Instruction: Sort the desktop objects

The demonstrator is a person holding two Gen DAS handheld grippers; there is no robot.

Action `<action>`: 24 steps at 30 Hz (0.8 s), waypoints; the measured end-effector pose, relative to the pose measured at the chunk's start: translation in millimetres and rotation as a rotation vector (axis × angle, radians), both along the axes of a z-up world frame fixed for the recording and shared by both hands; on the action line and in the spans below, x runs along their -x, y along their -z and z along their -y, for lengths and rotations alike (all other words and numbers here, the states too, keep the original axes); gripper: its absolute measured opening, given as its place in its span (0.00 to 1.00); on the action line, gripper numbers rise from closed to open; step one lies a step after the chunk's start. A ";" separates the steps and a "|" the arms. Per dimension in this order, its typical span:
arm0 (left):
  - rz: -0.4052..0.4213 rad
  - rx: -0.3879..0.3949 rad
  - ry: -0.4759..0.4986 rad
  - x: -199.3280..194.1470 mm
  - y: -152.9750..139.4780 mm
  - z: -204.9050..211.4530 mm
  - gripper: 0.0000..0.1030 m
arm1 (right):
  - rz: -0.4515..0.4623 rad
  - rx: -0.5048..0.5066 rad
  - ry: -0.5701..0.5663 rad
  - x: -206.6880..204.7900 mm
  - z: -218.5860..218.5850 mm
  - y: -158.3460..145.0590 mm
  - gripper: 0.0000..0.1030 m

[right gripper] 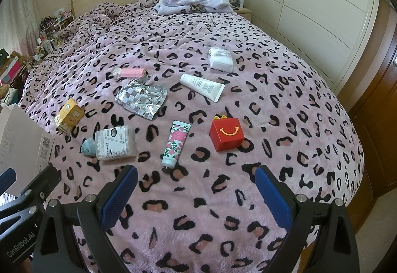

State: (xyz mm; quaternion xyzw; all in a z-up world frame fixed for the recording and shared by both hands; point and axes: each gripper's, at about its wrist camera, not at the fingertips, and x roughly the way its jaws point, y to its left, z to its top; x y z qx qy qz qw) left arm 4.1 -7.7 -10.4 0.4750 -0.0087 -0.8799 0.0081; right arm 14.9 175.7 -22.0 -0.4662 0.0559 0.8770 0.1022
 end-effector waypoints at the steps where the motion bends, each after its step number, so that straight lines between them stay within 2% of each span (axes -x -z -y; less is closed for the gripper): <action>1: 0.000 0.000 -0.001 -0.1 -0.1 -0.3 1.00 | 0.000 0.000 0.000 0.0 0.1 0.0 0.95; 19: 0.004 0.000 -0.002 -0.2 0.1 -0.9 1.00 | -0.001 0.006 -0.006 -0.6 -0.5 0.4 0.95; 24: 0.044 0.009 -0.014 -1.3 17.4 7.9 1.00 | 0.010 0.001 -0.028 -5.3 -5.4 9.4 0.95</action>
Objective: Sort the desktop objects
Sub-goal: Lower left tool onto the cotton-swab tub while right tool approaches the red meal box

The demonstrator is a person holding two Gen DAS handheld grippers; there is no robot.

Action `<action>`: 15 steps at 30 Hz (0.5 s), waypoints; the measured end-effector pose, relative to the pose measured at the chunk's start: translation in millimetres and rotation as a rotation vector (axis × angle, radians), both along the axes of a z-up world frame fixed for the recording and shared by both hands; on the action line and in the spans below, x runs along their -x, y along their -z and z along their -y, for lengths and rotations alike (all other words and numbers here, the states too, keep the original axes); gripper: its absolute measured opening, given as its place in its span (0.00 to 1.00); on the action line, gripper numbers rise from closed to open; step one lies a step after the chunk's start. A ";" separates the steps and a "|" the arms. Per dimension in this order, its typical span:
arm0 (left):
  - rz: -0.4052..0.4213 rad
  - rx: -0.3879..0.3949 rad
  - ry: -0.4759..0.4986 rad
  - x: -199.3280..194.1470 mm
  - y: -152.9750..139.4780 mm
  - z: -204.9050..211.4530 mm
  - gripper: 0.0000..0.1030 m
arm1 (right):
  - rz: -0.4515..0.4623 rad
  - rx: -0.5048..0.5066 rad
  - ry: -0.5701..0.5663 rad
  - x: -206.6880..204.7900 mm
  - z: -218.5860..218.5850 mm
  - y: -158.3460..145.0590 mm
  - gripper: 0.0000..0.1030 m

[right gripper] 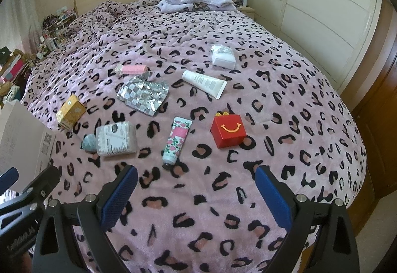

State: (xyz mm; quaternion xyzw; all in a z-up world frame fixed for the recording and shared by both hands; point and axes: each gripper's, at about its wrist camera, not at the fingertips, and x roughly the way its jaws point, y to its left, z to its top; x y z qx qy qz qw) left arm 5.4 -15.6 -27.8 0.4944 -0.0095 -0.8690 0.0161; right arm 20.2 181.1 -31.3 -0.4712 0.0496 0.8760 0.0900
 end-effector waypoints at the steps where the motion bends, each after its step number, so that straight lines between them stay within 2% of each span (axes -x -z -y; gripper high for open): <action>1: 0.016 0.005 -0.004 -0.3 6.1 3.0 1.00 | 0.003 -0.006 -0.003 -2.0 -2.2 3.5 0.95; 5: 0.104 -0.038 -0.007 -6.1 44.7 21.8 1.00 | 0.051 -0.034 0.012 -13.6 -20.6 31.3 0.95; 9: 0.176 -0.042 0.011 -9.5 80.0 27.1 1.00 | 0.128 -0.002 0.068 -20.2 -46.1 64.5 0.95; 11: 0.207 -0.049 0.030 -5.5 91.1 24.2 1.00 | 0.149 0.033 0.090 -19.0 -57.0 76.0 0.95; 15: 0.204 -0.075 0.047 10.1 92.4 15.1 1.00 | 0.137 0.049 0.109 -13.1 -67.0 82.6 0.95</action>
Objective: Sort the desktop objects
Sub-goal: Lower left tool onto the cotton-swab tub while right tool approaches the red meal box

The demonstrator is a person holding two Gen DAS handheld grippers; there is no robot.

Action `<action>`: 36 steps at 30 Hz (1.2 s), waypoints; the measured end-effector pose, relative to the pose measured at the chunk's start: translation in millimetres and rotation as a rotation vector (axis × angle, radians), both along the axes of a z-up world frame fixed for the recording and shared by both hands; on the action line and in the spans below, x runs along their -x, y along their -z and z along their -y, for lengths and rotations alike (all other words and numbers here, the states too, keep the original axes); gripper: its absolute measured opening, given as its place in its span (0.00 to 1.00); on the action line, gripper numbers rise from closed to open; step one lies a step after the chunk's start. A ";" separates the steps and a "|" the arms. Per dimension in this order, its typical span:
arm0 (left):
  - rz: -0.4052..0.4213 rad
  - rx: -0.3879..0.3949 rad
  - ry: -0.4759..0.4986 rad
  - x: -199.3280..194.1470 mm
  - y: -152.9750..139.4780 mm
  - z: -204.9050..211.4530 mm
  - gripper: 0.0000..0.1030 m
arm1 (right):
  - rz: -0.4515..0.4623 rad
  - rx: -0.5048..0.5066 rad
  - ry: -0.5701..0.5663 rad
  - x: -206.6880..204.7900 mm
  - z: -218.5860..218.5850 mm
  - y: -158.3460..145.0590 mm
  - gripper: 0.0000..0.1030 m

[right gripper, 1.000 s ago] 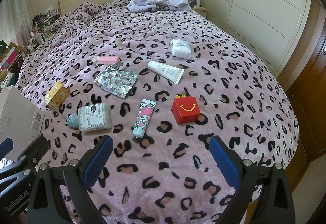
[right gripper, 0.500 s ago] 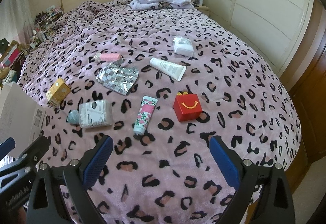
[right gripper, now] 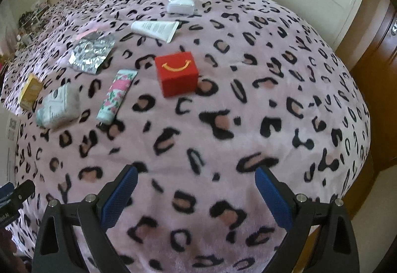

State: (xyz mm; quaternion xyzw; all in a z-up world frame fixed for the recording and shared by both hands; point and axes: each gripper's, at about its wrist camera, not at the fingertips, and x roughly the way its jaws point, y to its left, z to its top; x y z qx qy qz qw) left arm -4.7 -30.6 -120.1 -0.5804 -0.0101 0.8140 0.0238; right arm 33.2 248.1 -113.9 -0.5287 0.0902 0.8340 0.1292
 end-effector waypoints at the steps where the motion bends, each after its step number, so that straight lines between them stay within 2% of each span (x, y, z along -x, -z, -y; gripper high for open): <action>1: 0.001 -0.005 -0.003 7.0 -1.0 -2.0 1.00 | -0.008 0.000 0.001 2.2 -1.2 -0.6 0.95; 4: 0.008 -0.031 -0.021 32.4 -2.9 -7.6 1.00 | -0.036 0.008 0.001 9.2 -4.3 -3.9 0.95; 7: 0.023 -0.090 -0.044 56.6 -2.1 -18.5 1.00 | -0.048 0.010 -0.003 17.1 -6.8 -5.6 0.95; 9: 0.015 -0.132 -0.046 68.3 -3.8 -27.4 1.00 | -0.060 0.007 0.001 24.0 -11.7 -5.3 0.95; 11: 0.010 -0.142 -0.031 74.3 -5.1 -39.5 1.00 | -0.073 0.002 0.007 33.5 -18.1 -4.2 0.95; 17: 0.010 -0.108 -0.001 78.8 1.4 -63.7 1.00 | -0.128 0.029 -0.045 73.7 -28.9 3.4 0.95; 22: 0.008 -0.084 -0.009 78.0 9.1 -62.5 1.00 | -0.122 0.029 -0.097 103.9 -28.4 20.2 0.95; 30: -0.008 -0.120 -0.016 100.2 17.2 -61.7 1.00 | -0.094 0.015 -0.110 123.5 -29.7 40.2 0.95; 33: -0.009 -0.113 -0.013 111.6 22.0 -68.2 1.00 | -0.080 0.016 -0.106 126.4 -30.7 45.3 0.95; 36: -0.023 -0.073 -0.017 120.3 27.0 -74.5 1.00 | -0.076 0.032 -0.104 127.0 -33.0 49.3 0.95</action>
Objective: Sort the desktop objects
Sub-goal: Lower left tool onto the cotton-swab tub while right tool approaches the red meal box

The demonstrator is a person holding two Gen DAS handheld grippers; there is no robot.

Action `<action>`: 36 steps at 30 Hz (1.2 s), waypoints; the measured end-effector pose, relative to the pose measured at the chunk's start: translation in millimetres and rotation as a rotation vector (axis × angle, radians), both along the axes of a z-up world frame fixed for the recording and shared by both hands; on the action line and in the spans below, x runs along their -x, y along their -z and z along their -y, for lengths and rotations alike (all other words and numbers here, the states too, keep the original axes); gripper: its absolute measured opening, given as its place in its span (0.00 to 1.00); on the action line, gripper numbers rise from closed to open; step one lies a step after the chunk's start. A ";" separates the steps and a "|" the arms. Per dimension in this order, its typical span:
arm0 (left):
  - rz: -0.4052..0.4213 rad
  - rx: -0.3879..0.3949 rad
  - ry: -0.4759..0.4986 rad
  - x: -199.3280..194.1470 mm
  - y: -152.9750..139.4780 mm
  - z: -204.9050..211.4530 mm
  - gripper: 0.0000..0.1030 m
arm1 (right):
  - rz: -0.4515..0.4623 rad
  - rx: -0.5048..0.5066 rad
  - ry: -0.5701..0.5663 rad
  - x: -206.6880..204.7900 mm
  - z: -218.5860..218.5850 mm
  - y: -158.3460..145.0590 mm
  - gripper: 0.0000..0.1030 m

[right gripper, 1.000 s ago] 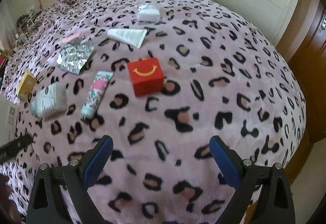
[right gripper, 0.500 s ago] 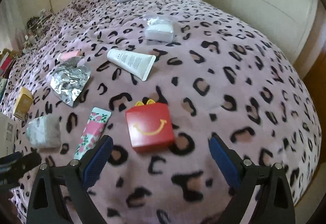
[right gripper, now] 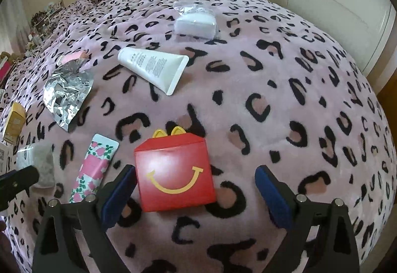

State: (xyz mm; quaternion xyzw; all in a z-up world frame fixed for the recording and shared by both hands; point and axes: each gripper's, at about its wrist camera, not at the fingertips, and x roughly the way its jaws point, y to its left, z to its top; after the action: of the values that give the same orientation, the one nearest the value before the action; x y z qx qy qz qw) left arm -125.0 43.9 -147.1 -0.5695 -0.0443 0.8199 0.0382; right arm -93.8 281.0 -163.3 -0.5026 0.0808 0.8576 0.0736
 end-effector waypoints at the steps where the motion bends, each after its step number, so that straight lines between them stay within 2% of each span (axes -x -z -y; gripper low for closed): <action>1: -0.002 0.017 0.000 2.1 1.3 -1.9 1.00 | 0.003 0.004 0.002 0.3 -0.7 1.5 0.95; 6: -0.023 0.098 0.011 7.6 8.2 -12.0 1.00 | 0.007 0.018 0.003 1.1 -2.5 7.3 0.95; 10: -0.026 0.197 0.001 7.5 19.7 -14.2 1.00 | 0.007 0.030 -0.005 2.2 -0.8 9.7 0.95; 14: -0.049 0.228 0.015 3.7 18.9 -23.1 1.00 | 0.000 0.030 -0.010 2.8 1.1 9.4 0.95; 18: -0.081 0.205 0.039 -4.2 15.0 -33.5 1.00 | -0.001 0.029 -0.009 2.5 0.6 9.6 0.95; 22: -0.098 0.241 0.016 -4.0 14.6 -31.7 1.00 | 0.002 0.032 -0.014 1.2 -0.8 10.1 0.95; 26: -0.119 0.167 -0.045 -0.4 8.3 -13.2 1.00 | -0.009 0.030 -0.021 0.5 -0.3 7.9 0.95; 32: -0.112 0.210 -0.085 11.6 11.5 1.4 1.00 | -0.006 0.036 -0.039 4.4 6.6 8.7 0.95; 36: -0.056 0.139 -0.071 19.2 24.9 5.9 1.00 | 0.004 0.020 -0.047 8.6 11.6 12.6 0.95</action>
State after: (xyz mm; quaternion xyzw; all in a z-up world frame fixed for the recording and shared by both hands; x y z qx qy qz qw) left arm -144.2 37.9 -172.0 -0.5458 -0.0062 0.8374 -0.0293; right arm -102.4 269.4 -175.9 -0.5066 0.0773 0.8573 0.0484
